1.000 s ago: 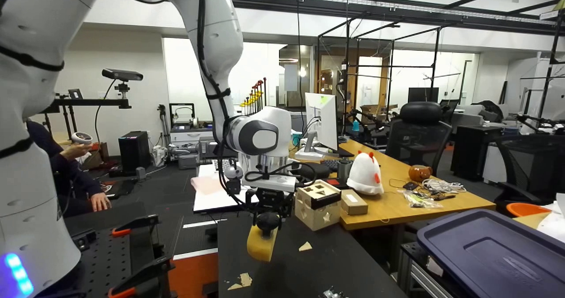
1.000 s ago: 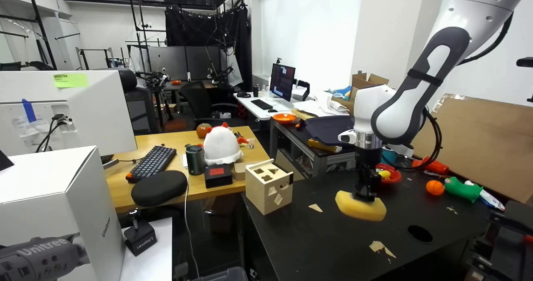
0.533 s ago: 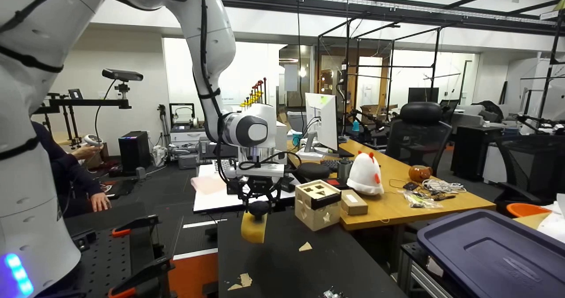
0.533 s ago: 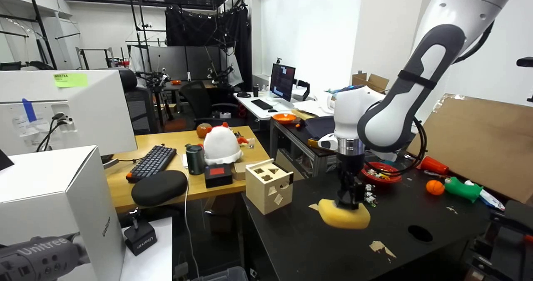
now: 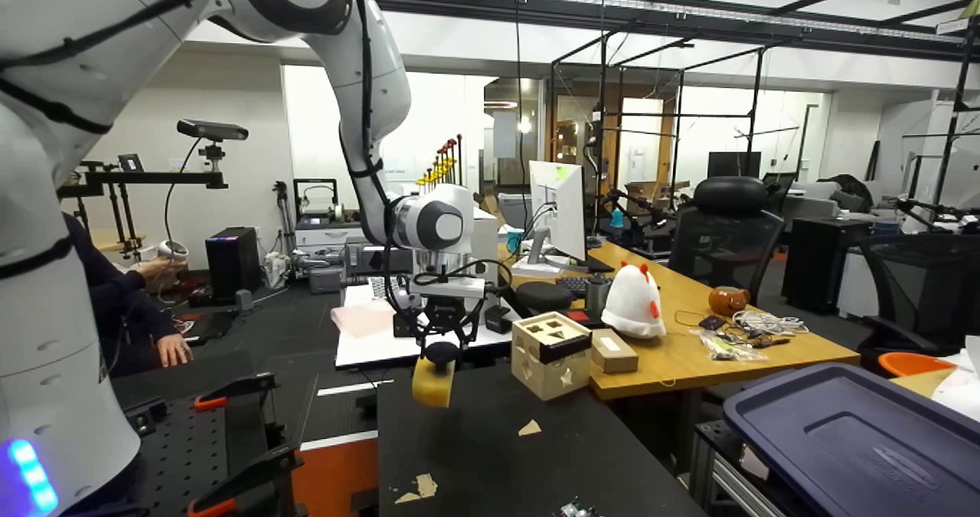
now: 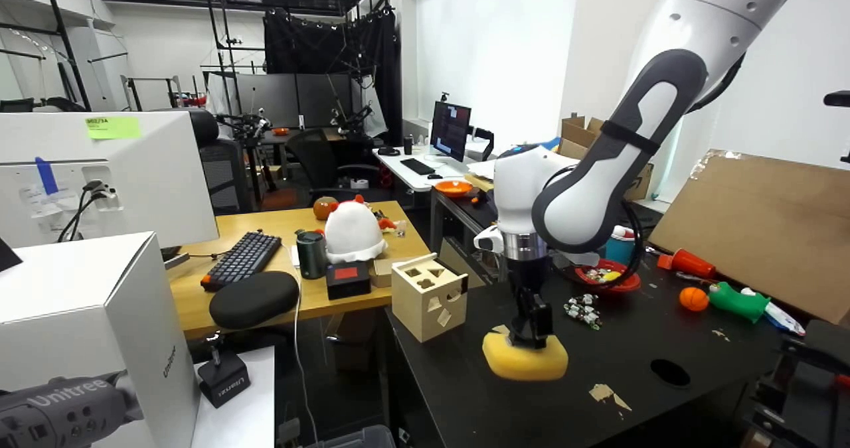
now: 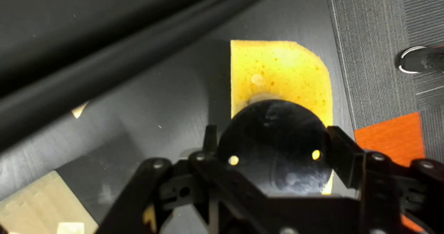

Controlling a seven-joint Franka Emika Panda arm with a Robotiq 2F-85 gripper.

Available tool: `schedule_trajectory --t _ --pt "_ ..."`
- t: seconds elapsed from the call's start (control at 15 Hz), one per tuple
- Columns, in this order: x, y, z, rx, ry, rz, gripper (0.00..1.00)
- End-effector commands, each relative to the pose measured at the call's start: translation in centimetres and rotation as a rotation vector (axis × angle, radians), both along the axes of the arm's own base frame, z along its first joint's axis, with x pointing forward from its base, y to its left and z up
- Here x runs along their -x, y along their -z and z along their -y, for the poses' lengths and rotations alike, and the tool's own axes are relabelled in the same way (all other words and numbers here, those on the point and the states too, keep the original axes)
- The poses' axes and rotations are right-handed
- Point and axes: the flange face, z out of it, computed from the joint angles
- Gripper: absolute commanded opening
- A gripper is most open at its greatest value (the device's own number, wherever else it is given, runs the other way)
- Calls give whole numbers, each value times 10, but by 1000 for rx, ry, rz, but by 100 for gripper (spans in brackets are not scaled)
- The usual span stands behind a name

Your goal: Put the sweets together using the sponge brush

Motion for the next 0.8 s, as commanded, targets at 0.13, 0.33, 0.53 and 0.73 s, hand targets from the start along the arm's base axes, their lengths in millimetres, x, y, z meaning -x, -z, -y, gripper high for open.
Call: schedule_trajectory --t 0.13,0.33,0.53,0.73 --pt "-21 24 -34 33 62 -57 52" --pt "-32 40 -44 55 142 -100 52" --pt "-41 56 -54 88 186 -114 52" --pt "-49 65 -62 97 213 -114 52"
